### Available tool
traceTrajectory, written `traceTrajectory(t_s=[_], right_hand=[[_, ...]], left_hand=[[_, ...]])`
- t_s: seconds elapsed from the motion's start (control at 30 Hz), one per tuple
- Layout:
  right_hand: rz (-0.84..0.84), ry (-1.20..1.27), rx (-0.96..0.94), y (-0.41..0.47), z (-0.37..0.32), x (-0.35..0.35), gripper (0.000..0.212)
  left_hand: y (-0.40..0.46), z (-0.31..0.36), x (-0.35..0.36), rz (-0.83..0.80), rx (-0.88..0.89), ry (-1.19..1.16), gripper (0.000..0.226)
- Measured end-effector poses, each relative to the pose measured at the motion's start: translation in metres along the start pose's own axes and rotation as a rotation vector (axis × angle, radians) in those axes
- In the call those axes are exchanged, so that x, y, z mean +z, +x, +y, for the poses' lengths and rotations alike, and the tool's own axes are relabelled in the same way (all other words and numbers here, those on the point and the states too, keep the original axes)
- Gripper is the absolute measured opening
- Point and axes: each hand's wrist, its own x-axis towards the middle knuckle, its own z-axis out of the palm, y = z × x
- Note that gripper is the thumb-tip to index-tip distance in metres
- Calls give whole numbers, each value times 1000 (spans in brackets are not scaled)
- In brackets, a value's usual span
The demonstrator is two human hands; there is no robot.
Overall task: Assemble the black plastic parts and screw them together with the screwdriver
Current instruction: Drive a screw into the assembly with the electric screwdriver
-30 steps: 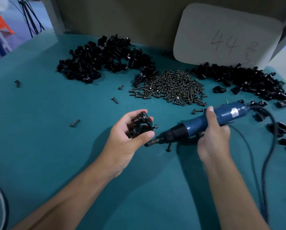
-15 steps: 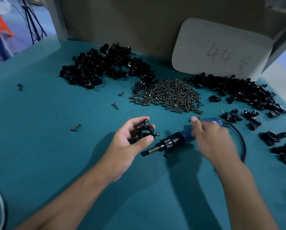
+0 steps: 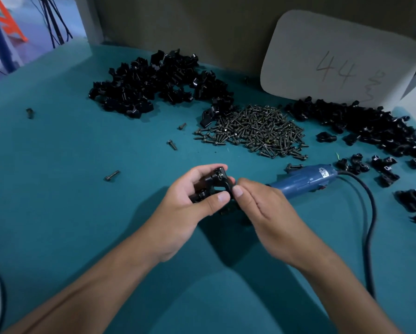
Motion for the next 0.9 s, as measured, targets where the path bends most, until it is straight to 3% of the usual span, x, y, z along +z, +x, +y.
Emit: traceTrajectory(t_s=[0.13, 0.2, 0.53, 0.7, 0.9], right_hand=[[-5, -119, -82, -6, 9, 5, 30], [-42, -107, -51, -11, 11, 4, 31], [3, 76, 69, -21, 8, 1, 39], [-18, -304, -2, -23, 8, 4, 29], [-2, -474, -38, -27, 5, -7, 31]], left_hand=[[0, 4, -1, -60, -139, -129, 45], [-1, 4, -1, -74, -149, -67, 45], [-9, 2, 5, -23, 112, 314, 42], [-5, 4, 5, -14, 40, 249, 37], [-1, 2, 4, 8, -60, 134, 39]])
